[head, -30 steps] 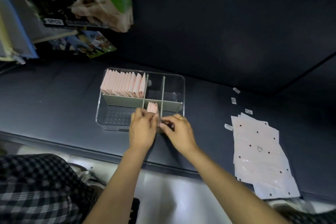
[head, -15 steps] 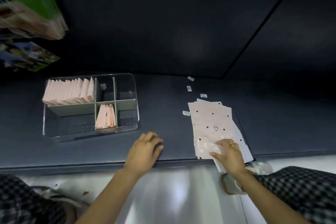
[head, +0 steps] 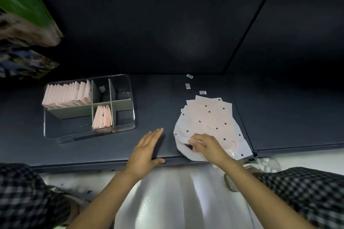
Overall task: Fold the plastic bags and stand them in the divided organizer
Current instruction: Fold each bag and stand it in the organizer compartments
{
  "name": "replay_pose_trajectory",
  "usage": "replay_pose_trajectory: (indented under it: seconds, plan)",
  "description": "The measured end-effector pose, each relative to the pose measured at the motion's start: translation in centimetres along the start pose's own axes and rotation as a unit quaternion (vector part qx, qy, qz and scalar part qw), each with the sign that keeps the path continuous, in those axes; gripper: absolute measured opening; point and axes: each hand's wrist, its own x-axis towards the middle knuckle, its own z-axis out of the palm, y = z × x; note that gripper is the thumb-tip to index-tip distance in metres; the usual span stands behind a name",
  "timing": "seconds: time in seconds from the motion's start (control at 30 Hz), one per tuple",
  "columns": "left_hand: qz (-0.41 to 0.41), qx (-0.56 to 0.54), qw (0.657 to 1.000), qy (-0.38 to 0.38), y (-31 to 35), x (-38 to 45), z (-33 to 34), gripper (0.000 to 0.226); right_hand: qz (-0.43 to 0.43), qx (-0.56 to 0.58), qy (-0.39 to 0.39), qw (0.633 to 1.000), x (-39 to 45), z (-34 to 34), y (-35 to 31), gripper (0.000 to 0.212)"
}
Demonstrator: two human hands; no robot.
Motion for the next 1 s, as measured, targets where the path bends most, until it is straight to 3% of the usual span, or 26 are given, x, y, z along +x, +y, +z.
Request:
replay_pose_trajectory:
  seconds: [0.1,0.2,0.27,0.37,0.47,0.53,0.63,0.73,0.8,0.9,1.0]
  plan:
    - [0.02,0.007,1.0,0.009,0.1,0.2,-0.4,0.096,0.004,0.08,-0.109,0.991,0.0,0.7,-2.7,0.036]
    - [-0.003,-0.034,0.999,0.026,-0.7,0.1,-0.3,0.047,0.008,0.1,-0.203,0.974,0.4,0.8,-3.6,0.034]
    - [-0.041,-0.095,0.995,0.01,-1.3,0.0,-0.2,0.016,0.027,0.119,-0.222,0.968,0.8,0.5,-3.5,0.031]
    - [-0.117,-0.203,0.972,0.021,-1.7,-0.2,-0.1,0.008,0.097,0.208,-0.155,0.961,1.2,-0.1,-2.8,0.035]
    - [-0.174,-0.27,0.946,0.05,-1.5,0.1,0.2,0.012,0.171,0.338,-0.04,0.924,1.7,-0.7,-1.6,0.045]
    - [-0.198,-0.271,0.94,0.068,-1.7,0.5,0.6,0.009,0.207,0.385,0.058,0.898,2.0,-0.3,-0.8,0.039]
    - [-0.225,-0.223,0.944,0.095,-1.6,1.1,1.0,0.018,0.174,0.222,0.171,0.944,1.6,1.7,0.2,0.027]
    - [-0.213,-0.151,0.949,0.176,-1.2,0.8,1.4,0.045,0.059,-0.016,0.193,0.979,0.4,4.1,0.7,0.03]
    - [-0.128,-0.053,0.965,0.223,-1.0,0.2,1.5,0.038,-0.024,-0.108,0.161,0.981,-0.4,5.6,0.4,0.027]
    - [0.069,0.072,0.974,0.206,-0.6,-0.9,2.1,0.009,-0.096,-0.168,0.165,0.967,-1.3,6.8,0.1,0.023]
    - [0.164,0.152,0.964,0.144,-0.2,-2.5,3.3,0.021,-0.074,-0.173,0.189,0.964,-1.8,7.0,0.7,0.029]
